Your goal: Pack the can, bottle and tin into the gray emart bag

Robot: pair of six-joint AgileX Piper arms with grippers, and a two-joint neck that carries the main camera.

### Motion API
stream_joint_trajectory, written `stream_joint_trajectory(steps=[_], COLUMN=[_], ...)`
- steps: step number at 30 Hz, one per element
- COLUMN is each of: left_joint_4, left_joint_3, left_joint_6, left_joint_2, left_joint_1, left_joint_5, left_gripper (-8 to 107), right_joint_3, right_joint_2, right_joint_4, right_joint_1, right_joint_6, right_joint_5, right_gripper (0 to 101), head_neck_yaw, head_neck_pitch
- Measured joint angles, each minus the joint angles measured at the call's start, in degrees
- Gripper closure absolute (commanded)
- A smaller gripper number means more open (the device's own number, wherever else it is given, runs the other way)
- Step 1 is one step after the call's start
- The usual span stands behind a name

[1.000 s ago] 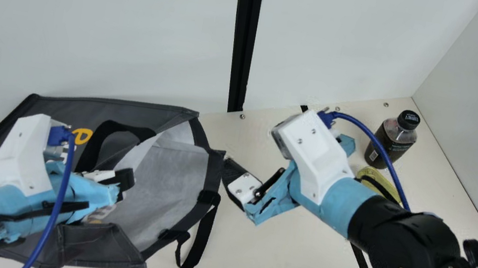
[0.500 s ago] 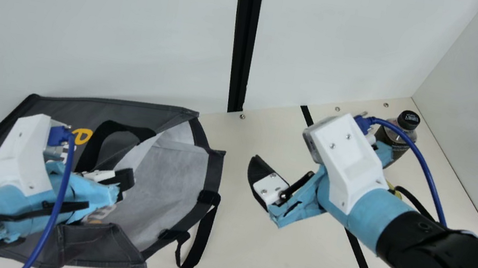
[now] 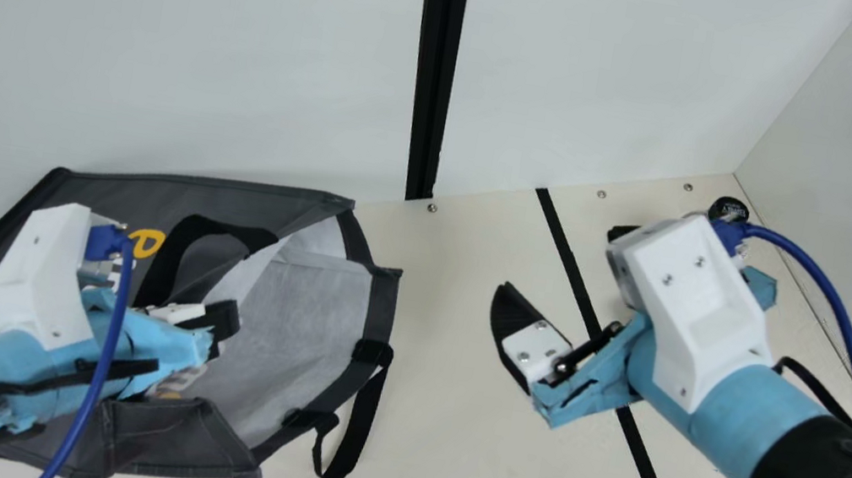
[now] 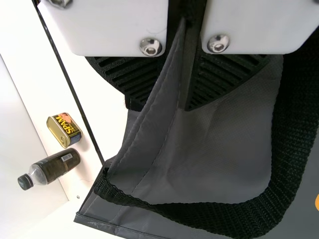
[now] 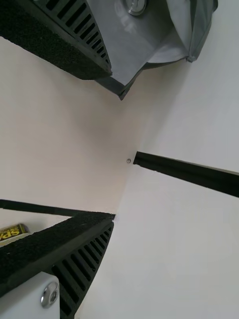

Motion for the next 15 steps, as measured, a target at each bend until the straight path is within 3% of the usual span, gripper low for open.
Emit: stream_joint_trajectory(steps=[15], left_joint_4=[0.00], left_joint_3=[0.00], left_joint_6=[0.00], left_joint_2=[0.00], left_joint_1=[0.00], left_joint_5=[0.00], left_gripper=[89], right_joint_3=[-1.44], right_joint_2=[-5.23], right_joint_4=[-0.10], right_joint_1=[-6.96], right_joint_6=[0.09], right_joint_5=[6.44], right_gripper=[10], head_neck_yaw=[0.00], head_neck_pitch=[0.00])
